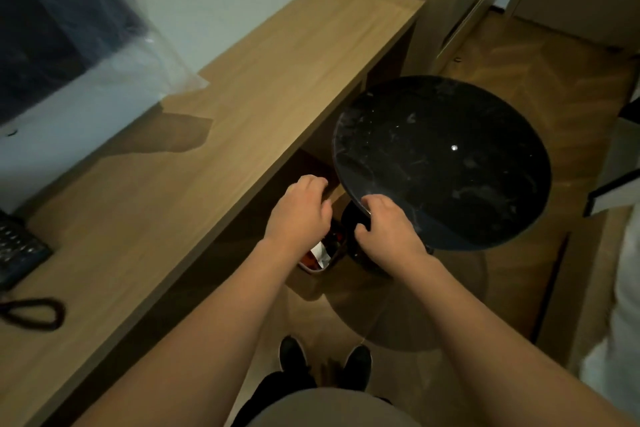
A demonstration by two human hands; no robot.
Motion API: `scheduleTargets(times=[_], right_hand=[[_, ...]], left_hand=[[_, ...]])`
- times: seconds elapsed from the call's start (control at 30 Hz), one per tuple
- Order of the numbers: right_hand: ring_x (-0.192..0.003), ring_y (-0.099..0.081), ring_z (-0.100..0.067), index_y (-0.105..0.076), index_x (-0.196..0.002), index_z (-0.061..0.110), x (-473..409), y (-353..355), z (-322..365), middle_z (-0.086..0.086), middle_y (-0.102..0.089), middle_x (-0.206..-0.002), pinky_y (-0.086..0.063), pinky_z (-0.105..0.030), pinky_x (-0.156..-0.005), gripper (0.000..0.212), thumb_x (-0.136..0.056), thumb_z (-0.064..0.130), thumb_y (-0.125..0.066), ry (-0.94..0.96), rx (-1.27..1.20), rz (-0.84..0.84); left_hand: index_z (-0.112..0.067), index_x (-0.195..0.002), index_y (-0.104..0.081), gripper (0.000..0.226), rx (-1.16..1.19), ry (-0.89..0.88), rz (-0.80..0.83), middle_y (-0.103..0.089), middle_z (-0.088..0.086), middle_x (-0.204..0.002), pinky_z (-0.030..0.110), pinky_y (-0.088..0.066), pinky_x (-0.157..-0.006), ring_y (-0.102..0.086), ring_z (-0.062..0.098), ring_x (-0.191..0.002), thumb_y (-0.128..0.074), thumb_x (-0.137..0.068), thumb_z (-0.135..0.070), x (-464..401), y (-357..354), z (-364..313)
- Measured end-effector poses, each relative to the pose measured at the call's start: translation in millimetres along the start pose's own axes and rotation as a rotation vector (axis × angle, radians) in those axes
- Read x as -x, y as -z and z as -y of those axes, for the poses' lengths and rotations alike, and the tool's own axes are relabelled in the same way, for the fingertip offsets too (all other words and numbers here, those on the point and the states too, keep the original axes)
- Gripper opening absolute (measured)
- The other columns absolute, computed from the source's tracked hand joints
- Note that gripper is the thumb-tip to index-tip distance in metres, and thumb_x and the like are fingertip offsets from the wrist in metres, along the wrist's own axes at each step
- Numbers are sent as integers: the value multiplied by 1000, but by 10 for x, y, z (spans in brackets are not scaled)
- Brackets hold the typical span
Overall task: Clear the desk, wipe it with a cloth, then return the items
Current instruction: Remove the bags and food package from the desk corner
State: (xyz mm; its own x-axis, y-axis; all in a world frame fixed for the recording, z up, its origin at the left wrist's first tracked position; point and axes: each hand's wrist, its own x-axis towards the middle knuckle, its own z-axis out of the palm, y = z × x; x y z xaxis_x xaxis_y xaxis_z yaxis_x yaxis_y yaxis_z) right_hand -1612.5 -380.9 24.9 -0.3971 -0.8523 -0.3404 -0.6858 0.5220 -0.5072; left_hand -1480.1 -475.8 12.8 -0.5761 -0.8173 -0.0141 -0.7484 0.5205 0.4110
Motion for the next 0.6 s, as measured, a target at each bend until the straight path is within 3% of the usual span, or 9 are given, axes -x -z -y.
scheduleTargets(times=[0.27,0.6], right_hand=[[-140,-38,-18,-35,-149,20,48,19,192,-1,-37,-152,-38,-39,-114,59,-96,24,-60,21,-30,-23],[-138,-39,-16,-36,-148,20,-207,-207,907,1,-39,-151,-37,-37,-114,59,-94,25,-61,199,39,-26]], left_hand=[[-20,-145,-47,45,13,11,-55,-49,-1,-147,31,-42,-111,-46,13,-135,-52,-102,-31,116,234,209],[-16,-141,-51,40,120,163,-152,-54,1,-140,31,-44,-105,-51,16,-128,-52,-102,-28,181,617,890]])
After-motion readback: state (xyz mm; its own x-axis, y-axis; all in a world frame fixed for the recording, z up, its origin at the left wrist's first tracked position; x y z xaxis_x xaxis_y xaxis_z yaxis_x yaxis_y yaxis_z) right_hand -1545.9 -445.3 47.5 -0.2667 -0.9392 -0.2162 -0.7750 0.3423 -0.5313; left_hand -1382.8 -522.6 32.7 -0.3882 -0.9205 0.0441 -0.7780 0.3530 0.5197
